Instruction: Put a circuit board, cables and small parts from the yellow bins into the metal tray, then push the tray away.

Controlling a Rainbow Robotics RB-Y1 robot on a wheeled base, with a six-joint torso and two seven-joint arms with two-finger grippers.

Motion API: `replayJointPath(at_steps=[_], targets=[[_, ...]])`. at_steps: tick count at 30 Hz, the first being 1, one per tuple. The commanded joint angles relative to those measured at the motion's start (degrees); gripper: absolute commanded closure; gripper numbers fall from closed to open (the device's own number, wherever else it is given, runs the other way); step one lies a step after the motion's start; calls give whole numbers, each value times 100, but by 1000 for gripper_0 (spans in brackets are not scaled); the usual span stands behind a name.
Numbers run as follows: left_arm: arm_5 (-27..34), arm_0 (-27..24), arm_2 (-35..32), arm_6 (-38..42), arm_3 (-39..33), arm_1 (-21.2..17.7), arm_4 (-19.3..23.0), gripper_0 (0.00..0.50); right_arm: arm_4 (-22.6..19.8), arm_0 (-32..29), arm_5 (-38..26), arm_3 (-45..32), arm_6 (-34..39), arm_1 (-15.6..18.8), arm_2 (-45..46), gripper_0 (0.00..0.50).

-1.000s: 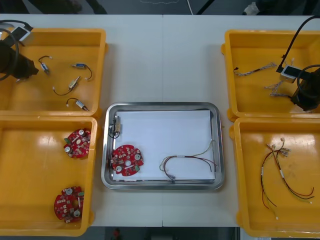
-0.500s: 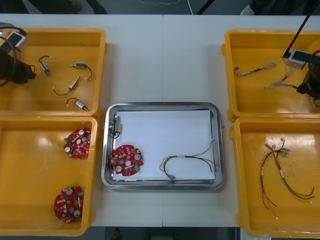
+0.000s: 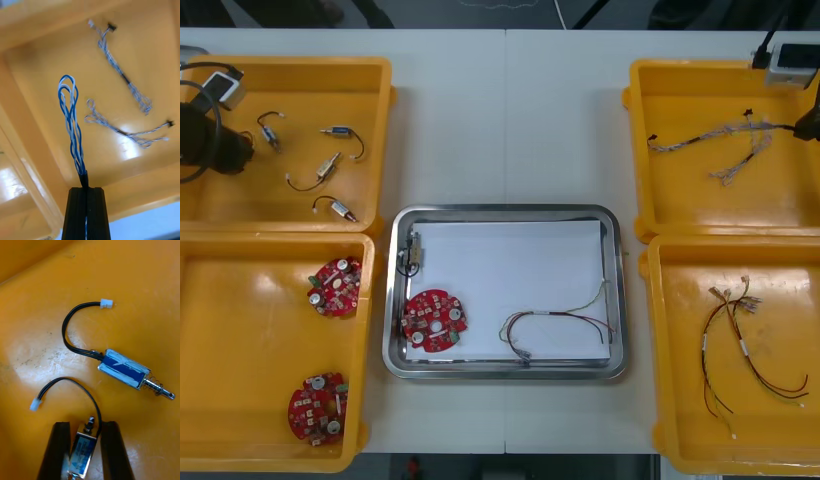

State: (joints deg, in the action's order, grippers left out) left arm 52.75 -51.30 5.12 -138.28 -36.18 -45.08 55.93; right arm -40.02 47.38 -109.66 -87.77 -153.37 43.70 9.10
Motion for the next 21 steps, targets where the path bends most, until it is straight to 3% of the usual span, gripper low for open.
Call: replayJointPath(at_steps=[1, 8, 15, 21], targets=[[-63, -29, 77, -762, -47, -309, 94, 500, -93, 52, -34, -961, 273, -204, 101, 500], [315, -56, -11, -638, -240, -423, -73, 500, -269, 43, -34, -2191, 501, -608, -497, 500], [1492, -47, -81, 785, -1401, -581, -882, 500, -647, 43, -34, -3035, 1749, -916, -1332, 500], [2213, -47, -222, 1576, -2007, -581, -1110, 500, -594, 43, -34, -3439, 2593, -1206, -2096, 500]])
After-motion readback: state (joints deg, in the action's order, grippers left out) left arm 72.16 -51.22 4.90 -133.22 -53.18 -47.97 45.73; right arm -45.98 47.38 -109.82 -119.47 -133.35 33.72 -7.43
